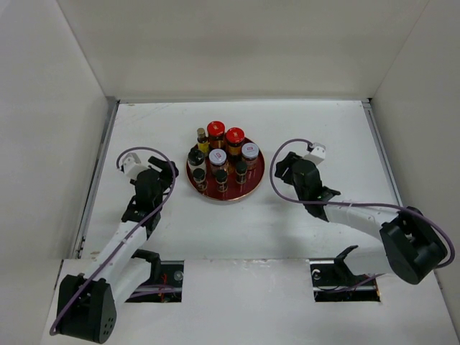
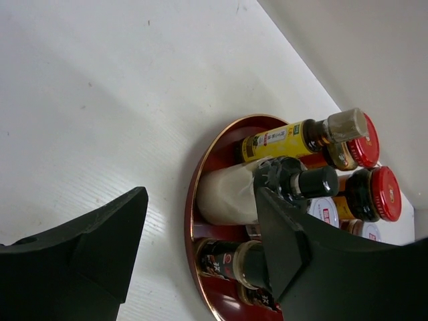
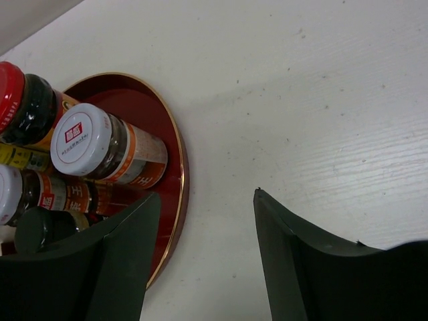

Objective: Organize the condiment bottles

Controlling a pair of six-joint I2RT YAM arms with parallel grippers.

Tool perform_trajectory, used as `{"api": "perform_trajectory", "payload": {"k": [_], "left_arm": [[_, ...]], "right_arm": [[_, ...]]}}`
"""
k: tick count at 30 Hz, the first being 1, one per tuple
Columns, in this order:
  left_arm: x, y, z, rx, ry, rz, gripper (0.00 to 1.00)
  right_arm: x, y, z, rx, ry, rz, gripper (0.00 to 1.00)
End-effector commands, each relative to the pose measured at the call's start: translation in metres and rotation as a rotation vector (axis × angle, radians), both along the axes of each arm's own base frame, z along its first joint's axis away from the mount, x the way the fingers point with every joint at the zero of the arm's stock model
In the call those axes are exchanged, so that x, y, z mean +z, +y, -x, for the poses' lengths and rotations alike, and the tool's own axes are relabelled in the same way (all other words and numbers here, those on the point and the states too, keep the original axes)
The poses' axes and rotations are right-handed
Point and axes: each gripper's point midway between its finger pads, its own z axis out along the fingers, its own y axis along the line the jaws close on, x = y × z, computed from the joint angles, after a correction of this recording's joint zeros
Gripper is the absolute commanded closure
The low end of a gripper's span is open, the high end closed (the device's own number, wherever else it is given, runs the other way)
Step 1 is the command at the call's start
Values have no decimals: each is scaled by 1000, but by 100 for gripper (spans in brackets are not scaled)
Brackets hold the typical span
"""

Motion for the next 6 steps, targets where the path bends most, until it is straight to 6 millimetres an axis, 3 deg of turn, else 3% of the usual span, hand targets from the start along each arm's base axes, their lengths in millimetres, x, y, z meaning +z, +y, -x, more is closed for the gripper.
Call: {"api": "perform_trajectory", "payload": {"k": [1,6], "left_arm": [[27,-4,-8,-20,-51,-16,35],[25,-10,-18,-44,-11,-45,38]], "right_arm": [[11,15,-6,30,-44,-54,35],[14,16,-4,34,-51,-62,34]]}}
